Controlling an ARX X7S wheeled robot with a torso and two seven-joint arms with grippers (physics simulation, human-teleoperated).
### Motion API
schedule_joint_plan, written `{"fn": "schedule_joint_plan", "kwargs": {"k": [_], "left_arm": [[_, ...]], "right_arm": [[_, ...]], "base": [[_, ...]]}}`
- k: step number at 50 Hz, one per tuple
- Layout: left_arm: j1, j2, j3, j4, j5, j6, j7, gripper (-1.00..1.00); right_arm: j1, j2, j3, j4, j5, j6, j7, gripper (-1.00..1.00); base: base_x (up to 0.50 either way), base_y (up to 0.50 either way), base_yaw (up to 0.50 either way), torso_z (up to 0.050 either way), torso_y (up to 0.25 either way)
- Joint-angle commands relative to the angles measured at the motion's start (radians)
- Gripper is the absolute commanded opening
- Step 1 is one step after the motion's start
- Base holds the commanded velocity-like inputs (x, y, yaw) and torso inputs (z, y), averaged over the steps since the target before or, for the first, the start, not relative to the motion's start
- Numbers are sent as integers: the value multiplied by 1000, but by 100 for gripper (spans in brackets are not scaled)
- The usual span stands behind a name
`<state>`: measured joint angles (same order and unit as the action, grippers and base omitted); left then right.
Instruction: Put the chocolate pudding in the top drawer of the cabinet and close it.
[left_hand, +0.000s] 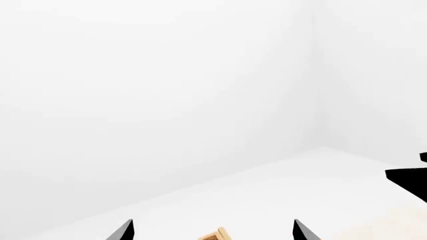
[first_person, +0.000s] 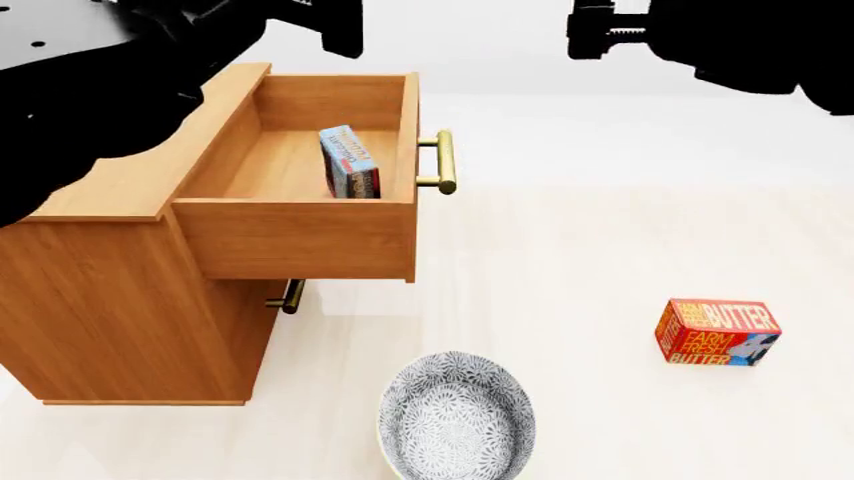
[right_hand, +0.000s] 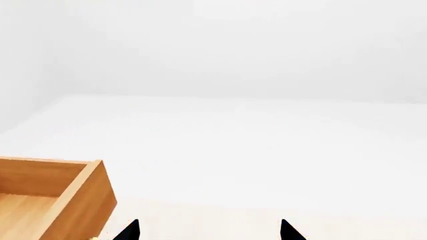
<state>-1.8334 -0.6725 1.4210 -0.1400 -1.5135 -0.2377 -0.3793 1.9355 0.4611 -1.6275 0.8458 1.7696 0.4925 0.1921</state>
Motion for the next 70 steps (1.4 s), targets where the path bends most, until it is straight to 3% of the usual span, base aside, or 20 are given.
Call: {"fn": "schedule_joint_plan", "kwargs": {"k": [1, 45, 70], "left_arm": [[24, 44, -2, 34, -7, 10, 8, 100], [142, 218, 5, 399, -72, 35, -142, 100], [277, 302, 62, 430, -39, 63, -191, 100]], "right_arm": [[-9, 120, 12, -104, 18, -1, 101, 100], [-82, 291, 21, -231, 37, -17, 286, 100], [-127, 343, 27, -287, 43, -32, 334, 100]], "base": [[0, 0, 0, 0, 0], [0, 0, 0, 0, 0], [0, 0, 0, 0, 0]]}}
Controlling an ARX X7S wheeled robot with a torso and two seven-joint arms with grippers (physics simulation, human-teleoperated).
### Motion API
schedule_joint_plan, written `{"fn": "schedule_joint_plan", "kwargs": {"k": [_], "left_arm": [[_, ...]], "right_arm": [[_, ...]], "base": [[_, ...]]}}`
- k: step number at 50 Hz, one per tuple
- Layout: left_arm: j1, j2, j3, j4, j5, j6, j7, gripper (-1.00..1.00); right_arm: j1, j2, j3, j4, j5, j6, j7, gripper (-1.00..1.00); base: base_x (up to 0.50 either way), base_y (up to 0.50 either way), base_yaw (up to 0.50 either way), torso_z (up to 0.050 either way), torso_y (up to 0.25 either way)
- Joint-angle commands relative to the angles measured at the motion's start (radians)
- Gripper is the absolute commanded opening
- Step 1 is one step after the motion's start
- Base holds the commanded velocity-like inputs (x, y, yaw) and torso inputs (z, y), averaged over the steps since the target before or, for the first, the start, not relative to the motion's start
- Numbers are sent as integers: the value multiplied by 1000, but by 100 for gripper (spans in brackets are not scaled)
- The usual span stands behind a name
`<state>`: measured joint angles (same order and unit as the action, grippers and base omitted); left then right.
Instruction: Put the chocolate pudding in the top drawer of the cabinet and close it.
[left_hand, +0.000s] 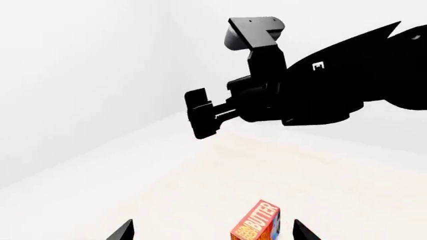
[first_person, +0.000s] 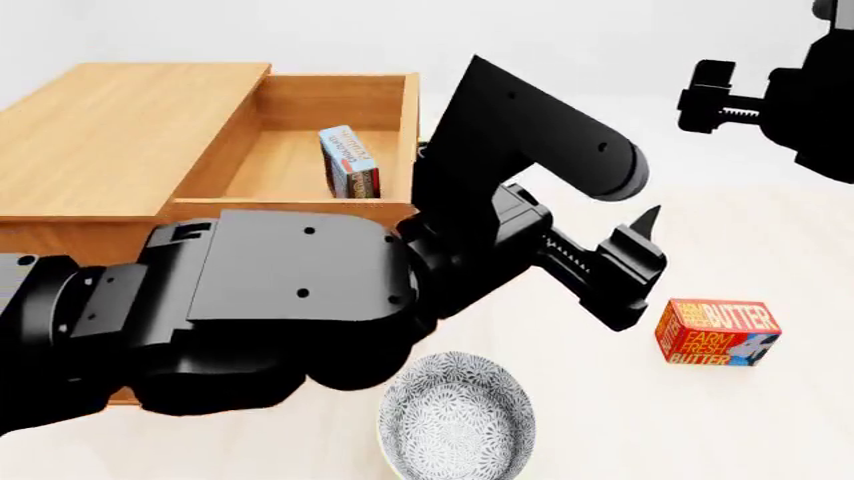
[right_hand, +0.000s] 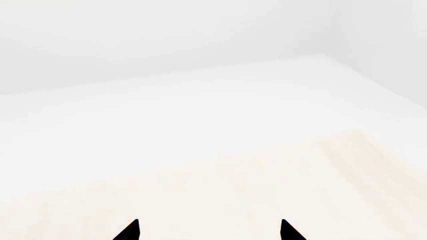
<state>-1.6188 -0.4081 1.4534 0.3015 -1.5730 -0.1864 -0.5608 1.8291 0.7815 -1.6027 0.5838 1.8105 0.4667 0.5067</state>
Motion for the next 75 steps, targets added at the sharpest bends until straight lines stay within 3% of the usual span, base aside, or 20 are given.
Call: {"fn": "schedule_joint_plan", "kwargs": {"k": [1, 19, 37, 75], "left_arm": [[68, 41, 33, -19, 24, 13, -8, 100], [131, 126, 75, -166, 74, 20, 19, 100], [147, 193, 101, -365, 65, -21, -24, 100], [194, 159, 110, -508, 87, -12, 7, 100]], "right_arm": [[-23, 23, 2, -26, 2, -7, 19, 100], [-52, 63, 4, -68, 3, -15, 35, 100], [-62, 61, 6, -77, 0, -14, 40, 100], [-75, 66, 19, -88, -4, -17, 40, 100]], "base": [[0, 0, 0, 0, 0], [0, 0, 0, 0, 0], [0, 0, 0, 0, 0], [0, 0, 0, 0, 0]]}}
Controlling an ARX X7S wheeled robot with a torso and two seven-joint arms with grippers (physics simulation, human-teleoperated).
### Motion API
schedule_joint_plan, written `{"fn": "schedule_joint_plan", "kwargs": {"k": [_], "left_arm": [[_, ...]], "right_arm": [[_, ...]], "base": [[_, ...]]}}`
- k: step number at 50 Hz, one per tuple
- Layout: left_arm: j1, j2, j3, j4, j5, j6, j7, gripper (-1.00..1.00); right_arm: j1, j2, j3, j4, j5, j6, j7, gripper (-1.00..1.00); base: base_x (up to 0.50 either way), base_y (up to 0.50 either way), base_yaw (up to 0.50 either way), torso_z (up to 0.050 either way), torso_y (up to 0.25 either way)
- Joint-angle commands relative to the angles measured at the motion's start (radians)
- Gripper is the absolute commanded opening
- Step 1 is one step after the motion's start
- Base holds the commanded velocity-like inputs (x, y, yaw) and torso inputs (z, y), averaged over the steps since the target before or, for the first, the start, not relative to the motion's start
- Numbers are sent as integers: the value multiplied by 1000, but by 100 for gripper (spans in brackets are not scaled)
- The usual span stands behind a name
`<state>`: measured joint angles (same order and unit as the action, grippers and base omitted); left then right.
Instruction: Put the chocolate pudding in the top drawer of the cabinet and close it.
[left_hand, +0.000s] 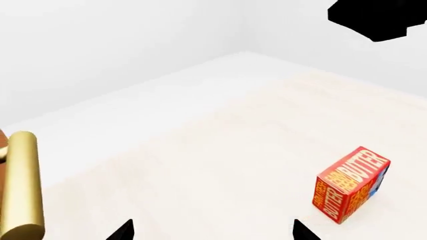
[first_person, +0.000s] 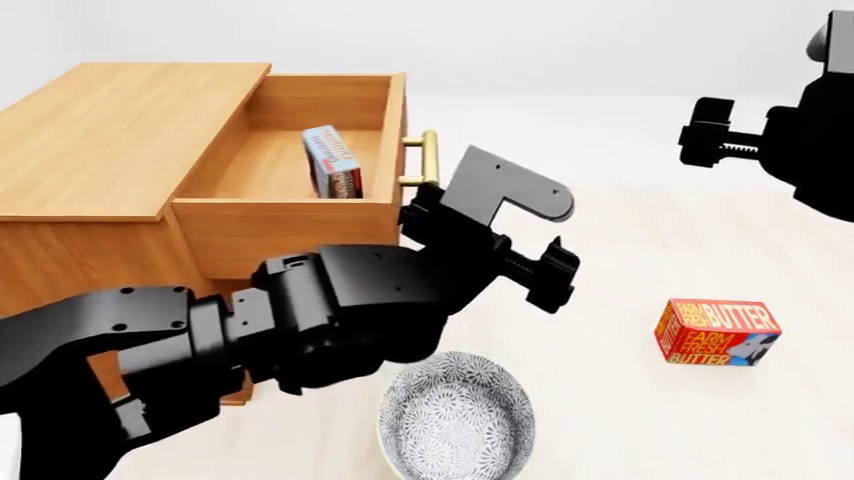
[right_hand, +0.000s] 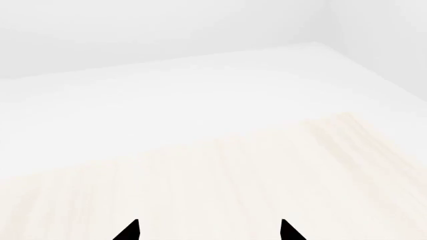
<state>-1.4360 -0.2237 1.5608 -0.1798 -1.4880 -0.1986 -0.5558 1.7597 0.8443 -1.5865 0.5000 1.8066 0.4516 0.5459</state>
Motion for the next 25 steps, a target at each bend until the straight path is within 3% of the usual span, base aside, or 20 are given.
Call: {"fn": "schedule_joint_plan", "kwargs": {"k": [1, 25], "left_arm": [[13, -31, 2, -29, 1, 1, 3, 100], [21, -174, -22, -75, -3, 18, 27, 100]], "right_arm": [[-6, 4, 4, -5, 0, -2, 0, 100], [-11, -40, 7, 44, -9, 0, -24, 100]], "base": [[0, 0, 0, 0, 0], [0, 0, 0, 0, 0]]}}
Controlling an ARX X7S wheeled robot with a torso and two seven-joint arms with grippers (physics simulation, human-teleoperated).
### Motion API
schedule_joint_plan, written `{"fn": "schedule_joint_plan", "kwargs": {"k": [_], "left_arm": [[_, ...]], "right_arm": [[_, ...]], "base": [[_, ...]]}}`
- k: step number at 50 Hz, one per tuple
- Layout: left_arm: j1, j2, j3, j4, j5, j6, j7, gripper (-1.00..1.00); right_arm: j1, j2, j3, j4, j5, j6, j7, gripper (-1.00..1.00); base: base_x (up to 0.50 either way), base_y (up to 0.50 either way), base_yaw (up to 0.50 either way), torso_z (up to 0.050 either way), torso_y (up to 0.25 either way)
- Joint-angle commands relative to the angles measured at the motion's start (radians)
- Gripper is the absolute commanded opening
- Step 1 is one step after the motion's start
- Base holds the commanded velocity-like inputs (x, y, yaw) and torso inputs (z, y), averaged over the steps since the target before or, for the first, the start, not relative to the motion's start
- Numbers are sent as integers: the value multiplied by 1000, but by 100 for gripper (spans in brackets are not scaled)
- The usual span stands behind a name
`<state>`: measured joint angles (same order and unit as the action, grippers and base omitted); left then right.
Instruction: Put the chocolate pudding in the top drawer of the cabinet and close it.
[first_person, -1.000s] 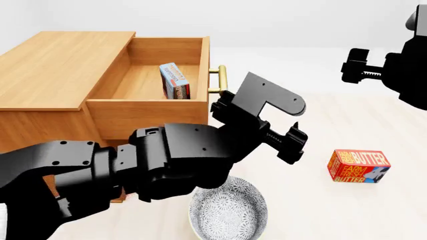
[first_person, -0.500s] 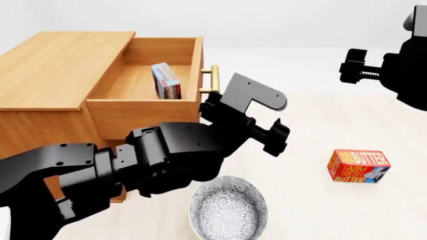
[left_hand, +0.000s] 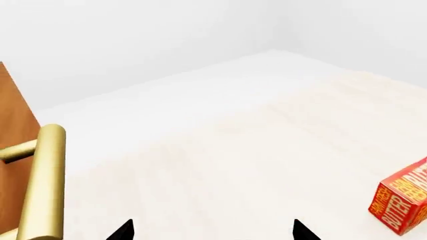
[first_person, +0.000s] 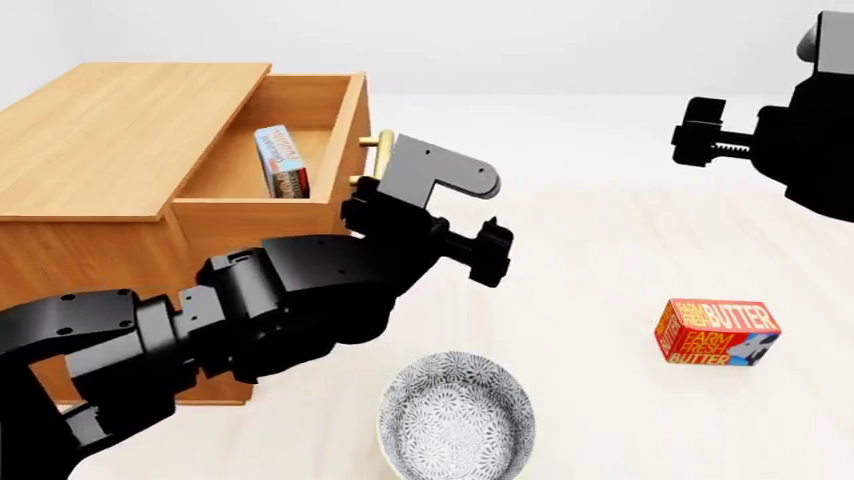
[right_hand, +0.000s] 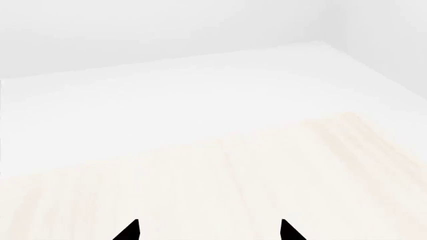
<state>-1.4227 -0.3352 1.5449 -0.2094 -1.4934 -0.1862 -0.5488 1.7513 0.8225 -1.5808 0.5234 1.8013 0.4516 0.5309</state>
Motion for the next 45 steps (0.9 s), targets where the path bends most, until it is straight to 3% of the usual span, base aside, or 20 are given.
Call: {"fn": "schedule_joint_plan", "kwargs": {"k": [1, 45], "left_arm": [[9, -66, -6, -51, 3, 6, 23, 100], [30, -186, -7, -247, 22, 6, 82, 100]], "right_arm": [[-3, -20, 1, 22, -4, 0, -10, 100], [-15, -43, 11, 47, -13, 1, -18, 100]], "base": [[0, 0, 0, 0, 0], [0, 0, 0, 0, 0]]}}
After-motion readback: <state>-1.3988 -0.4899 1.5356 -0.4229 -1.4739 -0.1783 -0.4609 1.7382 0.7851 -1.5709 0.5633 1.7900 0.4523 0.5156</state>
